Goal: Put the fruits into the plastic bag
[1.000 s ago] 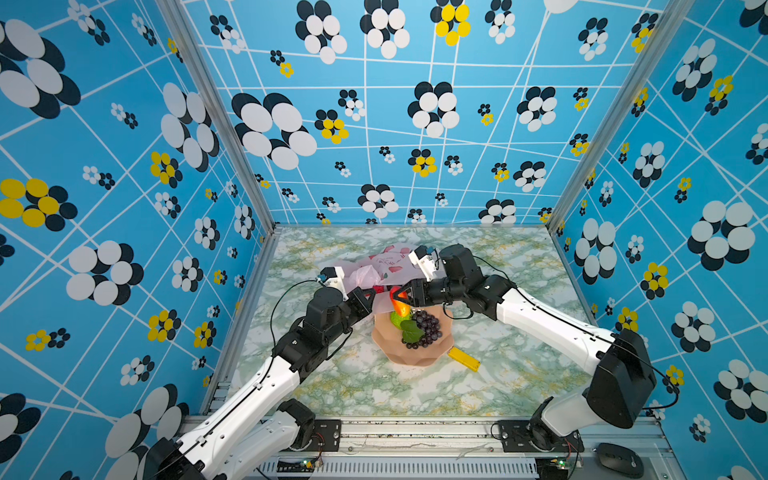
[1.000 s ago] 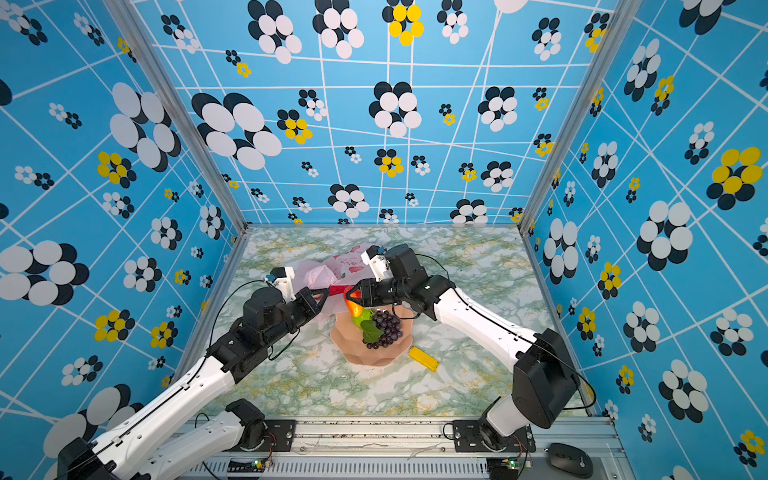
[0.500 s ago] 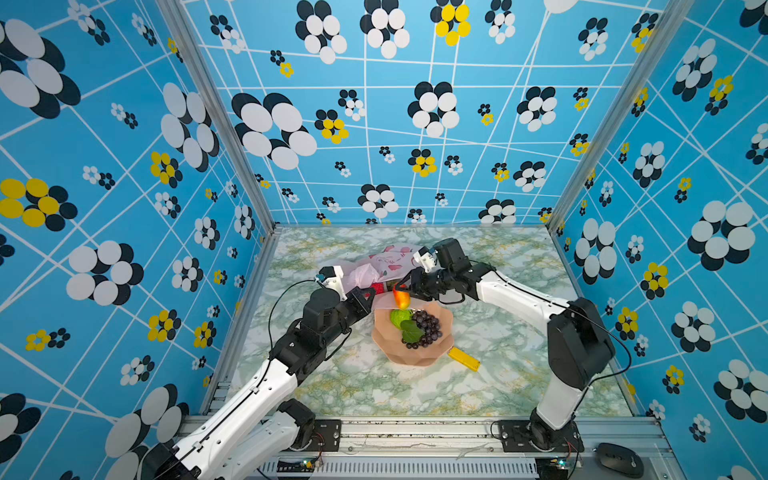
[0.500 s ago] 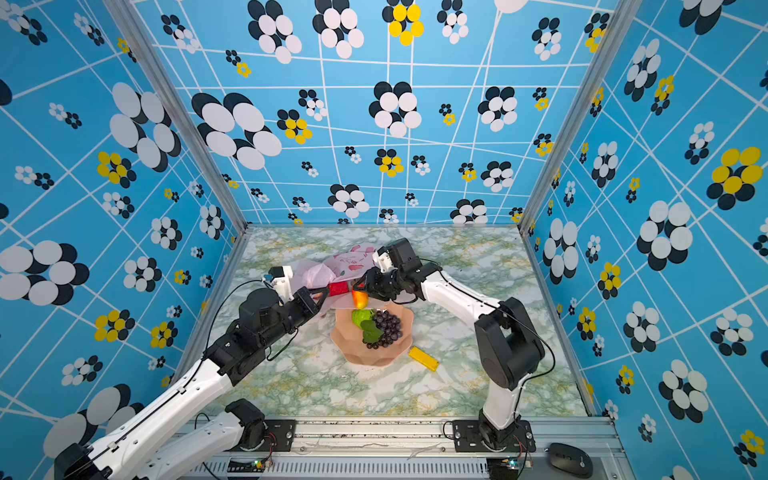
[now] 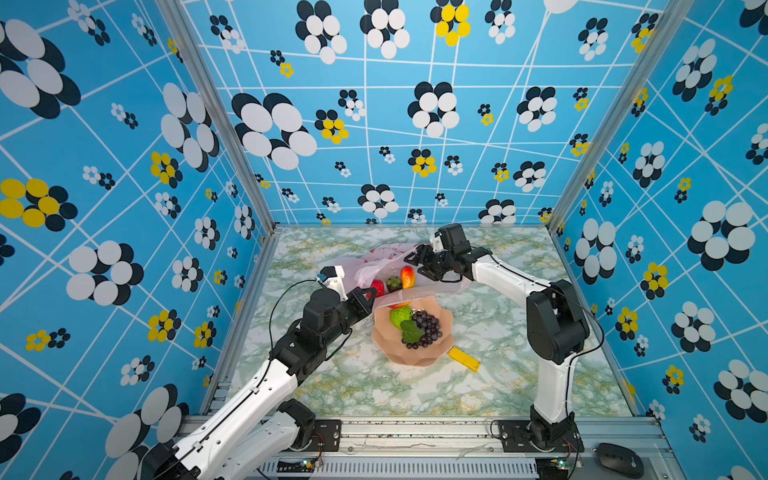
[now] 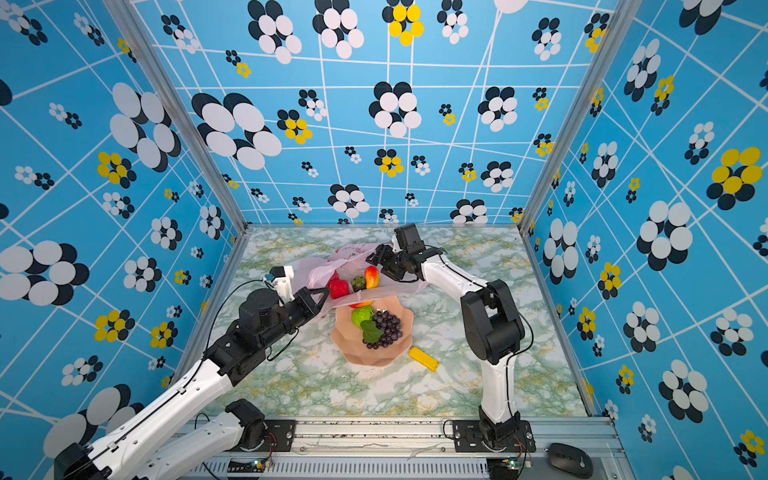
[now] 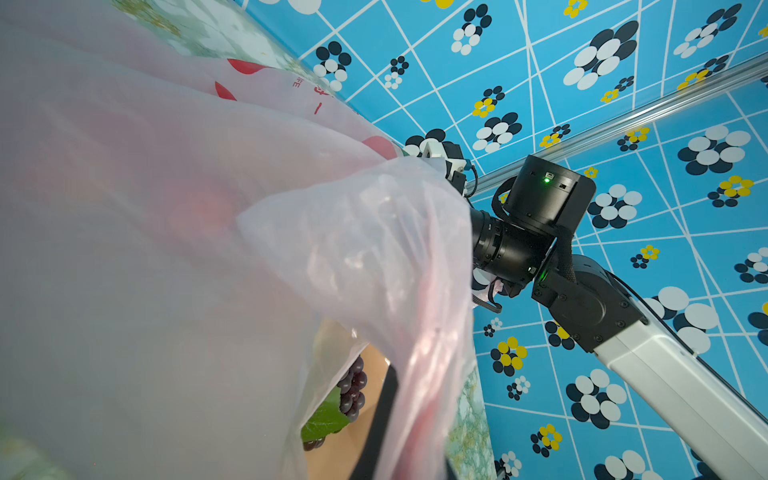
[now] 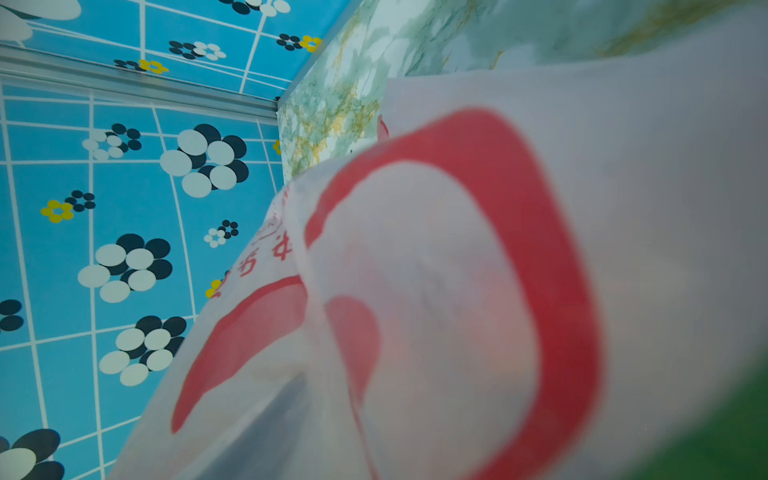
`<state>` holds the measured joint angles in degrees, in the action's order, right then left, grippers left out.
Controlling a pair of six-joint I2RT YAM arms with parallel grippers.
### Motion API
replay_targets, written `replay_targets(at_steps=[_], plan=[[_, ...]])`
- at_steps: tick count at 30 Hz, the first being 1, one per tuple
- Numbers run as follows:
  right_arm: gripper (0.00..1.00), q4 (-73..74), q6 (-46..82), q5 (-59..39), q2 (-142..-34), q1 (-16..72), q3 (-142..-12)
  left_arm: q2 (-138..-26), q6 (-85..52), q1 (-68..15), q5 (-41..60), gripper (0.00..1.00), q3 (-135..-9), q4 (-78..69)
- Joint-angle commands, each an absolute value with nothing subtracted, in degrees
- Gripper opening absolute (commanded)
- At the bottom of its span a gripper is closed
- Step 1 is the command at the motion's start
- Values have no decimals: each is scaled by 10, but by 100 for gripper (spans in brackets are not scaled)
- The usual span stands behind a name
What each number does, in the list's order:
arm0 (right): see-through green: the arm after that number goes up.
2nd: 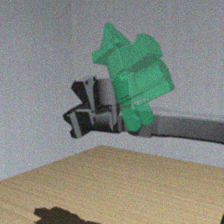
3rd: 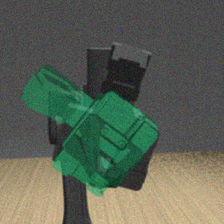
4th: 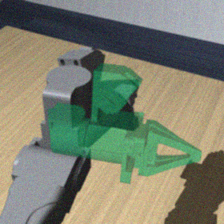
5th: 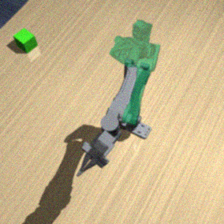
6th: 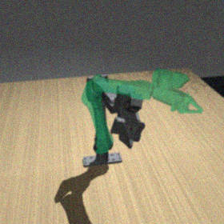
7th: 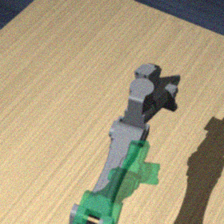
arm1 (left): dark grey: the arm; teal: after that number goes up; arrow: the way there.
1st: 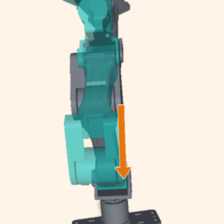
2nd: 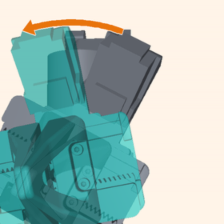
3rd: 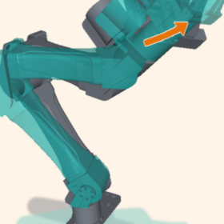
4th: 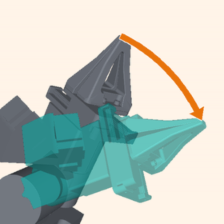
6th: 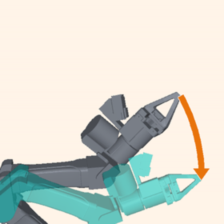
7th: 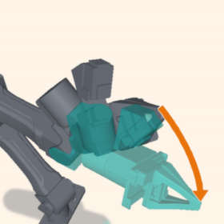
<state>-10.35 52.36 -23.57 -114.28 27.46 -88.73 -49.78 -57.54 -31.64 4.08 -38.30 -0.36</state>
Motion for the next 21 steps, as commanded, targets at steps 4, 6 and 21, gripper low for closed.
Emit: replay_targets(at_steps=[4,6,21], plan=[[74,-56,509,-246,-1070,274,-863,-516,-563,-320,45,0,-391,-18],[74,-34,496,-272,-1045,276,-847,-522,-564,-320,47,0,-394,-21],[73,-60,143,-453,-820,317,-686,-587,-515,-308,16,0,-506,25]])
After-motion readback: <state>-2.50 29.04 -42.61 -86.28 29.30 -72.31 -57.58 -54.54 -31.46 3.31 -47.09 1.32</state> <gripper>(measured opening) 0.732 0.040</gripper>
